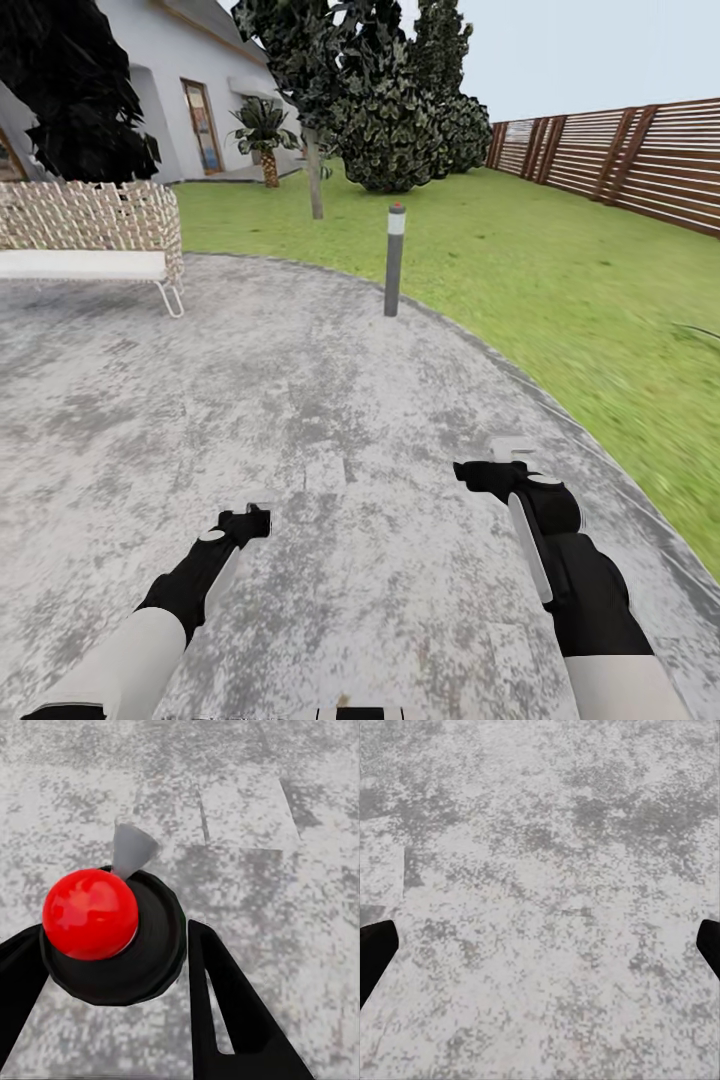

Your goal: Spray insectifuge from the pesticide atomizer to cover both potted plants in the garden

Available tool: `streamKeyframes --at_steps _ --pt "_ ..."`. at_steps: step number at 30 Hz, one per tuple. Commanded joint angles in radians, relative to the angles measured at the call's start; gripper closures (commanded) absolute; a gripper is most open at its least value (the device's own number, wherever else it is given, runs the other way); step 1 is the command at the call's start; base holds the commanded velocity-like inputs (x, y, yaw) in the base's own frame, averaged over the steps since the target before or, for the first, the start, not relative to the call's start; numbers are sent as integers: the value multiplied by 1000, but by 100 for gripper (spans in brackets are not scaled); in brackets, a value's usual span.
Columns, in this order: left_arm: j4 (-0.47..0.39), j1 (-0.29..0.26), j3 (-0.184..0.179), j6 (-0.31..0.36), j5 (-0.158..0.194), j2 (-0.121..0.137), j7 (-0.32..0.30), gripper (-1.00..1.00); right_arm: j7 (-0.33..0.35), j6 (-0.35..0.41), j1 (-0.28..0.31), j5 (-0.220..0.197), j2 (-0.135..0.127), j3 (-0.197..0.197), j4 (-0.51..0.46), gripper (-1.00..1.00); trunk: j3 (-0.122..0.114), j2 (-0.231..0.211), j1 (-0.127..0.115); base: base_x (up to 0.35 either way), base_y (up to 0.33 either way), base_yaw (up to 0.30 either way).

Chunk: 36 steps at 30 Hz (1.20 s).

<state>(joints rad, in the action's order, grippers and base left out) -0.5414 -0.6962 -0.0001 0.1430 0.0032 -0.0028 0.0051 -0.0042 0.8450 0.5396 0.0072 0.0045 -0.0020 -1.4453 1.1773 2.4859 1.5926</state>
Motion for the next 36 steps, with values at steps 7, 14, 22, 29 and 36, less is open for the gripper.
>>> streamKeyframes --at_steps 7,14,22,29,36 --pt "-2 0 -2 6 0 0 1 100 0 5 0 0 0 -1 -2 -100 2 -7 -4 0 0 234" --pt "-2 0 -2 6 0 0 1 100 0 5 0 0 0 0 -2 -100 6 -7 -4 108 0 235" --pt "-2 0 -1 6 0 0 1 100 0 5 0 1 0 0 -2 -100 10 -7 -4 332 0 235" --pt "-2 0 -1 6 1 0 1 100 0 5 0 0 0 0 -1 -100 14 -7 -4 346 0 235" --pt "-2 0 -1 6 0 -1 1 100 0 5 0 0 0 0 -1 -100 18 -7 -4 347 -2 225"
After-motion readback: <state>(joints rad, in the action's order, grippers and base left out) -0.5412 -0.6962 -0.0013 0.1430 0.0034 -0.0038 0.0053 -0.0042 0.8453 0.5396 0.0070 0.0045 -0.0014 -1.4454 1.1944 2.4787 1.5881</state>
